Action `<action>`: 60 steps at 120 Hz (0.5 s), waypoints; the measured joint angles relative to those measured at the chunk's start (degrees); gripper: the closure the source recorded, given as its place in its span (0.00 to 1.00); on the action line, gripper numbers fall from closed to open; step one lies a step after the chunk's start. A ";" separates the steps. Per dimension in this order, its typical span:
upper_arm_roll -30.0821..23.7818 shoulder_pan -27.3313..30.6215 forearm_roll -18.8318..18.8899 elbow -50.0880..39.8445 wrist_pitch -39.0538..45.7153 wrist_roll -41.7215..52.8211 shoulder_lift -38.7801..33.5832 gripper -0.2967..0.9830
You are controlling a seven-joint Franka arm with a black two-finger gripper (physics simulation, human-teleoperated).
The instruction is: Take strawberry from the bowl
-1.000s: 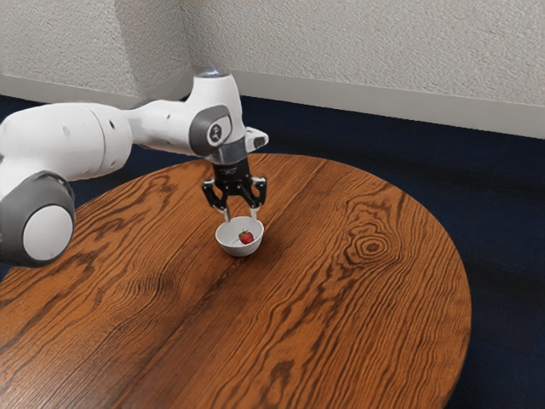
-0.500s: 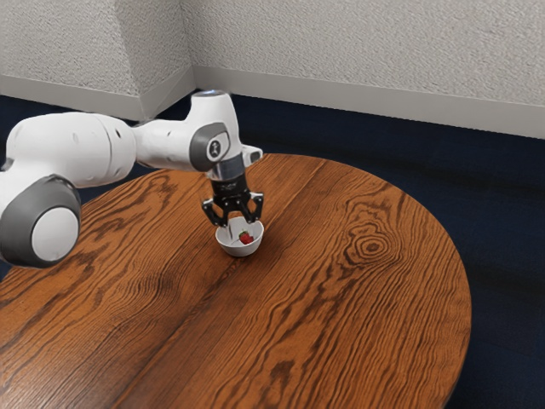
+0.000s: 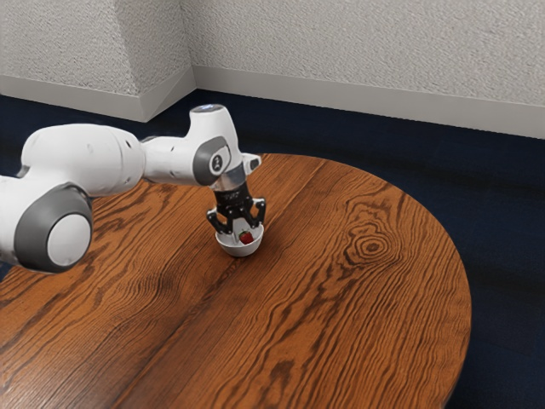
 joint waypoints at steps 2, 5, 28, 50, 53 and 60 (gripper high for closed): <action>0.10 -0.01 -0.08 0.00 0.14 -0.05 0.10 0.58; 0.21 -0.01 -0.20 0.00 0.32 -0.13 0.25 0.58; 0.46 -0.02 -0.62 0.00 1.72 -0.64 1.12 0.58; 1.20 -0.08 -0.70 0.07 2.66 -1.06 1.87 0.59; 1.26 -0.10 -0.71 0.07 2.73 -1.10 1.90 0.60; 1.32 -0.08 -0.72 0.08 2.95 -1.20 1.94 0.60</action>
